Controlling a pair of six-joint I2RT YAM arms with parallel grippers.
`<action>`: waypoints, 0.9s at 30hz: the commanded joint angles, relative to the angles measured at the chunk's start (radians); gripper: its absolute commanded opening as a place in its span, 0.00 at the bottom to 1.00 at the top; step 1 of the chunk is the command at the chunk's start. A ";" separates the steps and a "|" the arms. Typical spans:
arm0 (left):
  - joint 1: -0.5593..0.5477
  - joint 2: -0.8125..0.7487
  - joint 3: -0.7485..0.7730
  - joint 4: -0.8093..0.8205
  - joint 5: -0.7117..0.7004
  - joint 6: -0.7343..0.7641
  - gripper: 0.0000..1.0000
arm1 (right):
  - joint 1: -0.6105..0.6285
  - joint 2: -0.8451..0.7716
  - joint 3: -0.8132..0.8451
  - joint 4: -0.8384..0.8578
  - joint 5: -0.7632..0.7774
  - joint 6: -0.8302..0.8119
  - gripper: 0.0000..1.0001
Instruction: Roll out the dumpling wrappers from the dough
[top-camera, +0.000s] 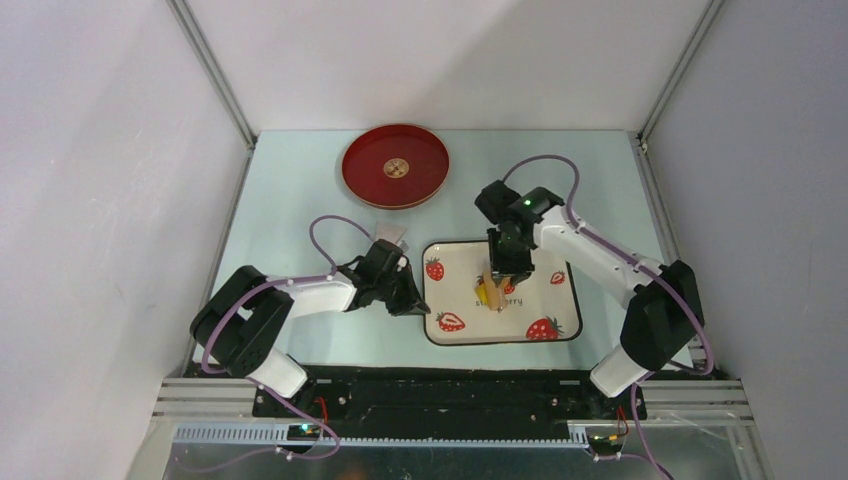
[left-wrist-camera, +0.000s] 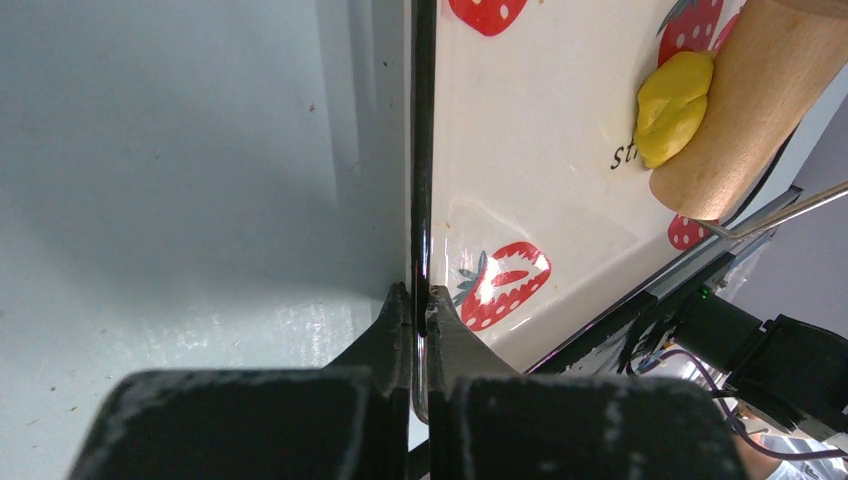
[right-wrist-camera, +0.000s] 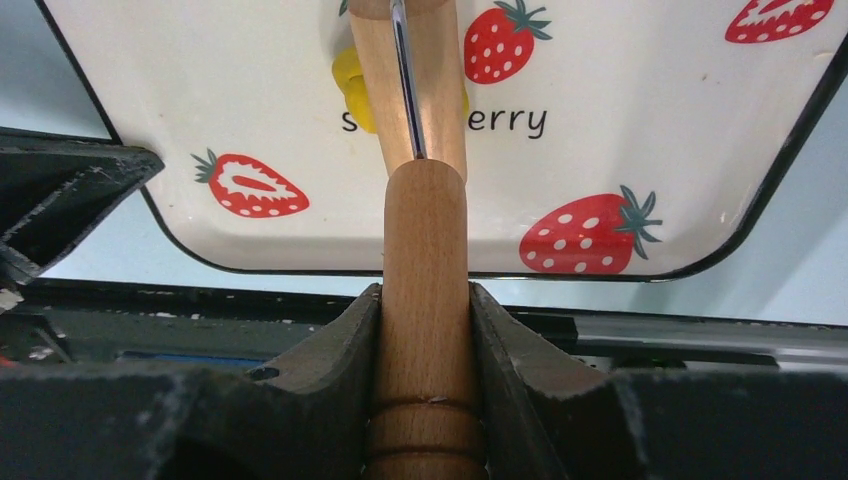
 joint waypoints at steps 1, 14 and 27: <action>-0.012 0.043 -0.023 -0.065 -0.053 0.013 0.00 | -0.093 -0.044 -0.062 0.105 -0.105 -0.005 0.00; -0.012 0.044 -0.022 -0.066 -0.053 0.013 0.00 | -0.205 -0.194 -0.038 0.058 -0.188 -0.049 0.00; -0.012 0.046 -0.022 -0.065 -0.051 0.013 0.00 | -0.059 -0.062 0.109 -0.017 -0.093 -0.030 0.00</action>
